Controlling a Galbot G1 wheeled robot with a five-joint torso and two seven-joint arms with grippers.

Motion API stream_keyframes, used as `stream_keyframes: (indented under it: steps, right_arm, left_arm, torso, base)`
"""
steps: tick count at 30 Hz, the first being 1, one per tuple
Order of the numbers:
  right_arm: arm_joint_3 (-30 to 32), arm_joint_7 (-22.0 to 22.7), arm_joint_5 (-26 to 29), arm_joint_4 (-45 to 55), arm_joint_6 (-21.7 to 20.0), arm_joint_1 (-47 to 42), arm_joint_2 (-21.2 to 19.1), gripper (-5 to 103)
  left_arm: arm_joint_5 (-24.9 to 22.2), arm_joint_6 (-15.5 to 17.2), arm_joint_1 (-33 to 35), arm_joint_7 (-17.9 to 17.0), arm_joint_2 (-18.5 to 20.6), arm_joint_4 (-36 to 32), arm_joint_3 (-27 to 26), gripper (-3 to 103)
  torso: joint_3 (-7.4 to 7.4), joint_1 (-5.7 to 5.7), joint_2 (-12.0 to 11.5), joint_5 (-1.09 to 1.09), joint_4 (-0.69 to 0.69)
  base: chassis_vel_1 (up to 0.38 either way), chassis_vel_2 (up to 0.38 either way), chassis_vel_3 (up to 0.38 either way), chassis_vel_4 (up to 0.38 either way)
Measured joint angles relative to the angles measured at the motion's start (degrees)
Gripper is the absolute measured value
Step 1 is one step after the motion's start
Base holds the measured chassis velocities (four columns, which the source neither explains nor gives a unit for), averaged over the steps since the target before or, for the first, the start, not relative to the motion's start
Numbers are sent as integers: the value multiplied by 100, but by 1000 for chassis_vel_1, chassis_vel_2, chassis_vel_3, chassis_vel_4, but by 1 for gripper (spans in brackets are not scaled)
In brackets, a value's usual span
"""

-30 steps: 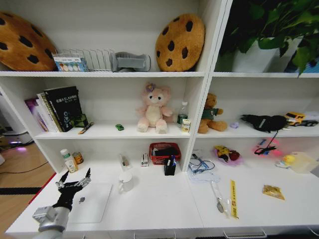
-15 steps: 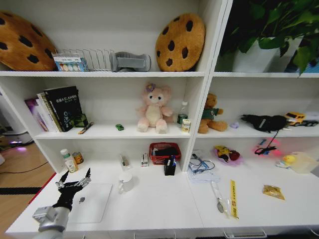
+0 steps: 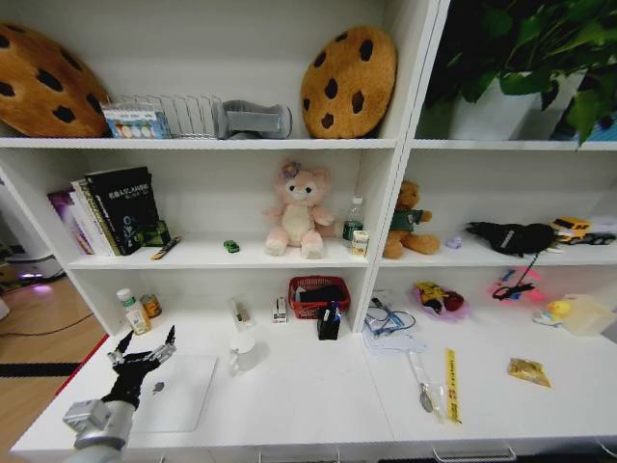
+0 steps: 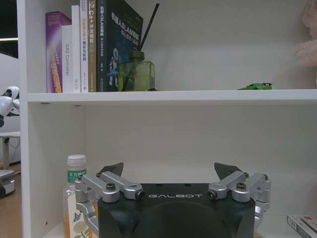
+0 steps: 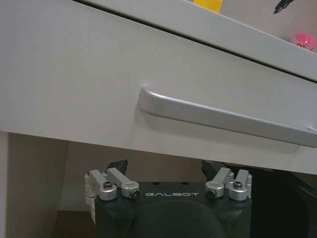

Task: Organize the objects on the table.

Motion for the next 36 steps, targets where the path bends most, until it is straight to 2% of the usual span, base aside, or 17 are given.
stream_keyframes:
  steps: [2, 6, 16, 19, 22, 28, 31, 33, 35, 36]
  right_arm:
    - [20, 18, -127, 157, 96, -218, 86, 98]
    - [38, 30, -174, 321, 152, -428, 133, 99]
    - [97, 114, -387, 736, 647, -1356, 363, 100]
    - [164, 135, -396, 1290, 840, -1886, 401, 100]
    - [234, 170, -372, 1700, 851, -2104, 381, 100]
    - [440, 201, -94, 2817, 673, -2429, 205, 100]
    - [676, 65, 255, 3577, 351, -2573, -94, 100]
    - [771, -11, 357, 3735, 267, -2579, -185, 100]
    - [1033, -181, 701, 4151, -33, -2517, -507, 100]
    - [1033, -181, 701, 4151, -33, -2517, -507, 100]
  left_arm:
    - [0, 0, 0, 0, 0, 0, 0, 100]
    - [0, 0, 0, 0, 0, 0, 0, 100]
    - [0, 0, 0, 0, 0, 0, 0, 100]
    - [0, 0, 0, 0, 0, 0, 0, 100]
    - [0, 0, 0, 0, 0, 0, 0, 100]
    - [0, 0, 0, 0, 0, 0, 0, 100]
    - [0, 0, 0, 0, 0, 0, 0, 100]
    - [0, 0, 0, 0, 0, 0, 0, 100]
    - [0, 0, 0, 0, 0, 0, 0, 100]
    - [0, 0, 0, 0, 0, 0, 0, 100]
  torso:
    - [0, -1, 0, 1, 0]
    - [0, -1, 0, 1, 0]
    - [0, -1, 0, 1, -1]
    - [0, -1, 0, 1, -1]
    - [0, -1, 0, 1, -1]
    - [0, -1, 0, 2, 0]
    - [1, -1, 0, 2, -1]
    - [1, -1, 0, 2, -1]
    - [1, -1, 0, 3, -1]
    - [1, -1, 0, 3, -1]
  base:
    - [0, 0, 0, 0]
    - [0, 0, 0, 0]
    - [0, 0, 0, 0]
    - [0, 0, 0, 0]
    - [0, 0, 0, 0]
    - [0, 0, 0, 0]
    - [0, 0, 0, 0]
    - [0, 0, 0, 0]
    - [0, 0, 0, 0]
    - [0, 0, 0, 0]
